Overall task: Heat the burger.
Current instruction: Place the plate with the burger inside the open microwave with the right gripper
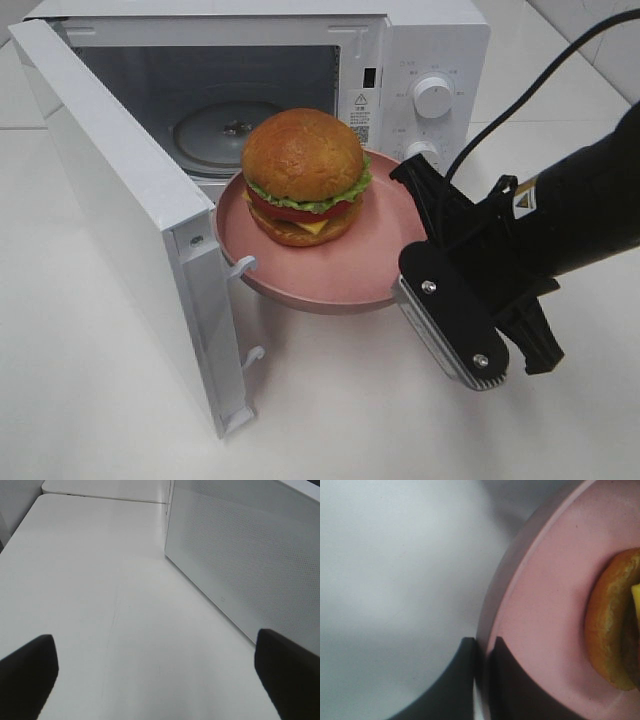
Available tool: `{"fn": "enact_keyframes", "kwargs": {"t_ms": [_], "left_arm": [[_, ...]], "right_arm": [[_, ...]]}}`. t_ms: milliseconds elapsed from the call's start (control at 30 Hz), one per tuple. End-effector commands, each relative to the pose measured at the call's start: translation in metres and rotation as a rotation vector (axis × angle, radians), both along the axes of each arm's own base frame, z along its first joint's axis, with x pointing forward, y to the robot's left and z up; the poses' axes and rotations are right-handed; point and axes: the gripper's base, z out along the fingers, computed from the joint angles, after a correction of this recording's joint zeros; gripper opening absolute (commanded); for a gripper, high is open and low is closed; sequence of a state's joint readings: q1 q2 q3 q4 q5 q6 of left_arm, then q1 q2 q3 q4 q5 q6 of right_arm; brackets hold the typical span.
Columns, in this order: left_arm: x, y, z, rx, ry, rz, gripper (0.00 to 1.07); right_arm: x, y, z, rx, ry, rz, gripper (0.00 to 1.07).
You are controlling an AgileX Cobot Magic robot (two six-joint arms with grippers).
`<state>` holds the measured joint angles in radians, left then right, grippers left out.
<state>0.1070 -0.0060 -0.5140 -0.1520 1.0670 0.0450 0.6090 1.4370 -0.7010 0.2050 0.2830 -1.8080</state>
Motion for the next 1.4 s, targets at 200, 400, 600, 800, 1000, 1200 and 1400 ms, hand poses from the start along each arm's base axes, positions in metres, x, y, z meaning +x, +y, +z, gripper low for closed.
{"fn": "enact_keyframes", "kwargs": {"t_ms": [200, 400, 600, 800, 1000, 1200, 1400], "left_arm": [[-0.003, -0.001, 0.0, -0.005, -0.017, 0.002, 1.0], [-0.003, -0.001, 0.0, -0.005, -0.017, 0.002, 1.0], [-0.003, -0.001, 0.0, -0.005, -0.017, 0.002, 1.0], [-0.003, -0.001, 0.0, -0.005, -0.017, 0.002, 1.0], [-0.003, -0.001, 0.0, -0.005, -0.017, 0.002, 1.0], [-0.003, -0.001, 0.0, -0.005, -0.017, 0.002, 1.0], [-0.003, -0.001, 0.0, -0.005, -0.017, 0.002, 1.0]], "right_arm": [[0.025, 0.017, 0.004, 0.039, -0.052, -0.021, 0.0], [0.037, 0.025, 0.0, 0.032, -0.046, -0.02, 0.0], [0.05, 0.034, 0.0, 0.038, -0.054, -0.02, 0.0], [0.063, 0.044, 0.003, 0.048, -0.065, -0.02, 0.0], [0.078, 0.054, 0.006, 0.07, -0.072, -0.041, 0.0], [0.087, 0.059, 0.006, 0.044, -0.078, -0.029, 0.0], [0.098, 0.066, 0.001, 0.029, -0.049, -0.042, 0.0]]}}
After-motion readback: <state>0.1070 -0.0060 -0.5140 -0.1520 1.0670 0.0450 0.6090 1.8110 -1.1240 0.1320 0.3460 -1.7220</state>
